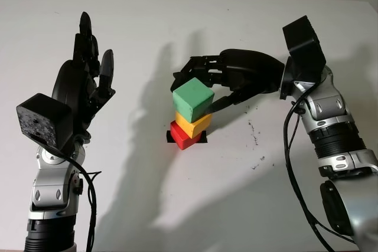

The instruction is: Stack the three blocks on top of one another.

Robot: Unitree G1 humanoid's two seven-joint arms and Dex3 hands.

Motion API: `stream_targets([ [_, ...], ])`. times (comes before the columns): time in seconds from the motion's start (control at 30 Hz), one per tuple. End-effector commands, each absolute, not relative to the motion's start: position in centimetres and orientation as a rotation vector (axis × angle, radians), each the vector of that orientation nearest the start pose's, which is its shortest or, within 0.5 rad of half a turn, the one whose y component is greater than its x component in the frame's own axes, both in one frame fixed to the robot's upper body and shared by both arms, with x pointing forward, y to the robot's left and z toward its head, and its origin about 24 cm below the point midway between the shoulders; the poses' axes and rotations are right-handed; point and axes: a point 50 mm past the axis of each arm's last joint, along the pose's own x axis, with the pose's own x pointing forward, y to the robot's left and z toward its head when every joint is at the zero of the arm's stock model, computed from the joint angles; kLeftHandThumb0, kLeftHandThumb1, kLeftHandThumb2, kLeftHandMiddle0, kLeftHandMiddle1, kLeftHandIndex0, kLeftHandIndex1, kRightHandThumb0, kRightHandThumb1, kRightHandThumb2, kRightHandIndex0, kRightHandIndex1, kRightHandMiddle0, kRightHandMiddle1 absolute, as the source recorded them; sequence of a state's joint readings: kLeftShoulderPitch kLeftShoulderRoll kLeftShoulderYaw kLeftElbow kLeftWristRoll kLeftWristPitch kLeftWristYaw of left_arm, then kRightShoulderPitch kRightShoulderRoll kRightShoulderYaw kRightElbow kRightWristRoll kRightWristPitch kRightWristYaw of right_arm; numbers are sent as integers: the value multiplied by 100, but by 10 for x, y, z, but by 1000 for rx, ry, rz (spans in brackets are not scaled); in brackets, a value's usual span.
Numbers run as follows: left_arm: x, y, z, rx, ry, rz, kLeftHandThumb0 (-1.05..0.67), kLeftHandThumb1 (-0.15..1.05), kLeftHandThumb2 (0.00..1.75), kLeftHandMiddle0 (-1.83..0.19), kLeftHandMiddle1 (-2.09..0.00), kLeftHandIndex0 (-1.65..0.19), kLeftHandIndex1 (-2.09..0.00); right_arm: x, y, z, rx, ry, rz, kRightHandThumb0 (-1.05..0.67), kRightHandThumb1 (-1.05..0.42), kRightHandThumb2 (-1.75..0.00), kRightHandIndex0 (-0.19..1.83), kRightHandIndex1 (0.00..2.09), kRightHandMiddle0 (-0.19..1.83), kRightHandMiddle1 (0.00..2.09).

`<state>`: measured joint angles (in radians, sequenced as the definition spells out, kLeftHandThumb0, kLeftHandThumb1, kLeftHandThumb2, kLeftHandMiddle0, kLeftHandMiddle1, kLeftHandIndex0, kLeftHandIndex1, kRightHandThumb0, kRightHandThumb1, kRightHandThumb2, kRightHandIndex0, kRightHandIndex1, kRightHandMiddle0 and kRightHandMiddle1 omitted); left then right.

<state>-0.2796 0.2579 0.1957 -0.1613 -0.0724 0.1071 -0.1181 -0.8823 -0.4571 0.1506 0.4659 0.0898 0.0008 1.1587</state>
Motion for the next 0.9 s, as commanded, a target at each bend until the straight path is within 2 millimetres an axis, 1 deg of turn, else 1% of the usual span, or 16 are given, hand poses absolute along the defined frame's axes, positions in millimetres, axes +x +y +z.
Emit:
stream_targets([
  [0.0,288,211,162,194,-363,6,-83,105,63,19,0,19,0,352,-133,208,-653,-144,1233,-95,-87,-5,-19,0,-19,5],
  [0.07,289,211,162,193,-364,6,-83,105,63,19,0,19,0,350,-132,207,-632,-154,1251,-98,-86,-5,-19,0,-19,1],
  [0.27,288,211,162,189,-365,7,-83,105,63,19,0,19,0,346,-132,212,-630,-171,1225,-105,-86,-5,-19,0,-19,0],
  [0.4,287,211,161,184,-363,9,-83,105,62,19,0,19,0,345,-139,216,-566,-195,1167,-103,-86,-5,-19,0,-19,0],
  [0.43,287,211,160,180,-363,8,-83,105,62,19,0,19,0,345,-141,218,-523,-198,1140,-103,-86,-5,-19,0,-19,0],
  [0.5,287,211,160,174,-363,9,-83,105,62,19,0,19,0,345,-146,218,-447,-201,1093,-104,-96,-10,-19,0,-19,0],
  [0.53,287,211,159,168,-362,6,-83,105,62,19,0,19,0,345,-150,217,-385,-225,1039,-104,-100,-11,-19,0,-19,0],
  [0.57,287,211,159,164,-362,4,-83,105,62,19,0,19,0,345,-153,216,-347,-241,1002,-105,-103,-31,-19,0,-19,0],
  [0.63,287,211,158,152,-359,3,-83,105,61,19,0,19,0,344,-160,213,-222,-270,877,-101,-104,-49,-19,0,-19,0],
  [0.73,287,212,156,143,-356,4,-82,105,61,19,0,19,0,341,-167,209,-66,-271,733,-92,-105,-63,-19,0,-19,0],
  [0.87,286,213,154,145,-350,1,-81,105,61,19,0,19,0,336,-176,202,43,-298,611,-85,-105,-77,-19,0,-19,0],
])
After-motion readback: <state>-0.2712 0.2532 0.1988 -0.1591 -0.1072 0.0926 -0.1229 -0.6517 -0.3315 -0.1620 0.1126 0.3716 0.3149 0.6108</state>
